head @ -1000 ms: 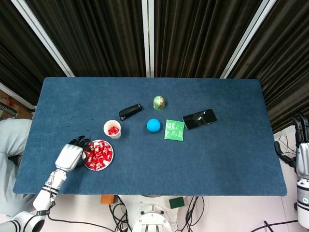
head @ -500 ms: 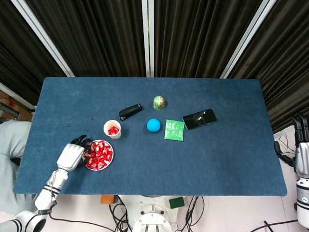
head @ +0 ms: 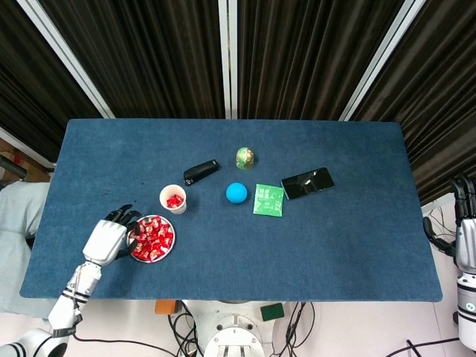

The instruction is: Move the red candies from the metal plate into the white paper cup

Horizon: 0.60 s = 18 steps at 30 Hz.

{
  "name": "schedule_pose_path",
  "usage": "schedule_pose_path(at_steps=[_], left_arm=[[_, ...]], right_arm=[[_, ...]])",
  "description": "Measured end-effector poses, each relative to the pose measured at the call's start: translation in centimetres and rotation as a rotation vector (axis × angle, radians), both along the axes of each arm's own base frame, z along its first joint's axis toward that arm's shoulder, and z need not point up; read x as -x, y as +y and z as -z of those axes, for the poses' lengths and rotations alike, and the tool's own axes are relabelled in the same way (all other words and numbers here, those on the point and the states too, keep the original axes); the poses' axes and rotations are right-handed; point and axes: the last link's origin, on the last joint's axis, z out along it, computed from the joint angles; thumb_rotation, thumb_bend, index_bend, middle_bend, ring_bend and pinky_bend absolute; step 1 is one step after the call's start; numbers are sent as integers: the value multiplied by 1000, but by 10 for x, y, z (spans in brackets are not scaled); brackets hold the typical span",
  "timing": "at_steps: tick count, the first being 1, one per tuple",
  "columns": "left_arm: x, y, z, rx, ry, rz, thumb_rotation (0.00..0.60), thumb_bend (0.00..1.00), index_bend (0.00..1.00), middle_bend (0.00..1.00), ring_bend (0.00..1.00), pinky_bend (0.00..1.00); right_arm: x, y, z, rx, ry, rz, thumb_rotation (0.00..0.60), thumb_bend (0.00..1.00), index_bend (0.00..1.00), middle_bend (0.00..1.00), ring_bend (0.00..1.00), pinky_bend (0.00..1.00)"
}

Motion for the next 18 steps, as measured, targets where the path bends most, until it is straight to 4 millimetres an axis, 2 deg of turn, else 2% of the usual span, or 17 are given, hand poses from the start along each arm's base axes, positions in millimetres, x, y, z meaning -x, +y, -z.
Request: schedule_pose_path(at_steps=[4, 9, 13, 18], left_arm=[[-13, 3, -17, -35, -27, 29, 600, 350, 588, 279, 119, 298], [-37, 26, -37, -75, -80, 76, 600, 348, 601, 283, 119, 298], [-52, 49, -41, -58, -112, 90, 600, 349, 608, 284, 119, 298], [-67, 76, -33, -10, -136, 87, 600, 350, 609, 284, 119, 297]], right_arm=[[0, 0, 1, -3, -3, -3, 600, 339, 0, 0, 0, 0], [0, 2, 1, 1, -6, -7, 600, 339, 0, 0, 0, 0], [0, 3, -1, 6, -8, -6, 600, 338, 0, 0, 0, 0], [2, 4, -2, 5, -9, -2, 600, 339, 0, 0, 0, 0]])
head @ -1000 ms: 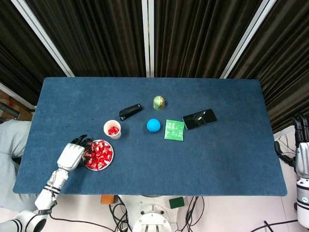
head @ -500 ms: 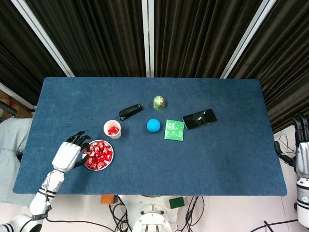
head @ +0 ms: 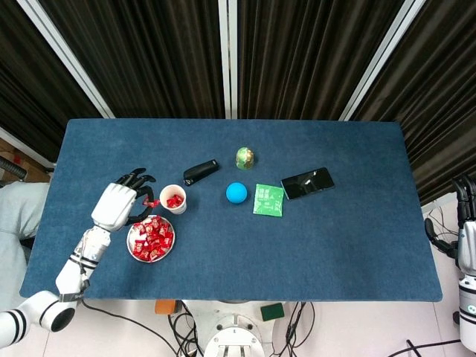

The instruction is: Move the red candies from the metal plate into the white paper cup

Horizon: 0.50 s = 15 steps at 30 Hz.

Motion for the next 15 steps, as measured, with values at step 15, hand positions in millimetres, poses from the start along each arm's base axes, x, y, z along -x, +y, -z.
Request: schedule_pose_path(at_steps=[15], left_arm=[[-2, 34, 37, 77, 4, -44, 600, 350, 593, 285, 119, 293]], right_arm=[[1, -3, 0, -5, 0, 3, 600, 339, 0, 0, 0, 0]])
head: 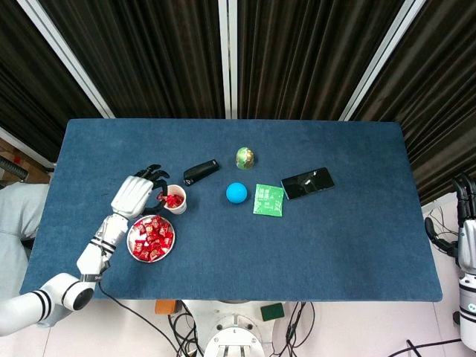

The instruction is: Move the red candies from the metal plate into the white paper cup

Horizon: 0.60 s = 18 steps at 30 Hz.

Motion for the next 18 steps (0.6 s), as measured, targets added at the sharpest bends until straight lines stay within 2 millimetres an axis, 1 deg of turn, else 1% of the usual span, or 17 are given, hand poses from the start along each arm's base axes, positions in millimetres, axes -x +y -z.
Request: schedule_pose_path(at_steps=[4, 6, 12, 16, 18], left_arm=[[-3, 0, 3, 6, 0, 16, 600, 350, 585, 285, 119, 292], [-4, 0, 4, 9, -2, 22, 600, 350, 562, 285, 119, 290], [-2, 1, 7, 12, 9, 20, 600, 323, 319, 283, 119, 285], [-3, 0, 6, 7, 6, 25, 600, 308, 240, 283, 119, 285], [-3, -2, 3, 0, 5, 28, 600, 308, 231, 281, 119, 285]], right_arm=[[0, -1, 0, 1, 1, 0, 600, 339, 0, 0, 0, 0], [0, -1, 0, 0, 2, 1, 600, 339, 0, 0, 0, 0], [2, -1, 1, 0, 1, 6, 600, 339, 0, 0, 0, 0], [2, 0, 0, 3, 1, 6, 600, 337, 0, 0, 0, 0], [2, 0, 0, 3, 1, 3, 600, 338, 0, 0, 0, 0]])
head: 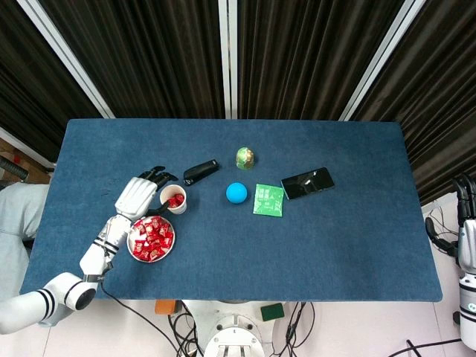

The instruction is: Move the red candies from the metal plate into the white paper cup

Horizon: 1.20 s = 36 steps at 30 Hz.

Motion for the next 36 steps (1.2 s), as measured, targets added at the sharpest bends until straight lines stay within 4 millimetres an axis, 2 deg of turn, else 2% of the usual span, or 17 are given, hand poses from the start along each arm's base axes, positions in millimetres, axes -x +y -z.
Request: schedule_pose_path(at_steps=[7, 12, 16, 18, 23, 29, 36], left_arm=[[12, -18, -19, -24, 37, -3, 600, 308, 263, 252, 117, 277], [42, -45, -40, 11, 121, -72, 600, 309, 257, 233, 107, 266], [64, -71, -48, 23, 147, -128, 600, 309, 279, 235, 107, 266], [70, -79, -48, 24, 157, -127, 600, 308, 293, 240, 107, 267], [80, -82, -37, 34, 167, -116, 600, 308, 302, 244, 107, 268], [90, -82, -15, 74, 160, -109, 600, 307, 302, 245, 107, 272], [96, -79, -4, 78, 169, -97, 600, 309, 303, 246, 107, 272]], right_arm=[[-3, 0, -2, 4, 1, -9, 600, 339, 0, 0, 0, 0], [-3, 1, -2, 4, 0, -9, 600, 339, 0, 0, 0, 0], [-3, 1, 0, -2, 2, -9, 600, 338, 0, 0, 0, 0], [-4, 1, 1, -5, 2, -10, 600, 339, 0, 0, 0, 0], [-8, 2, 2, -8, 7, -20, 600, 339, 0, 0, 0, 0], [-9, 4, 1, -7, 14, -17, 600, 339, 0, 0, 0, 0], [-9, 3, 4, -17, 14, -13, 600, 338, 0, 0, 0, 0]])
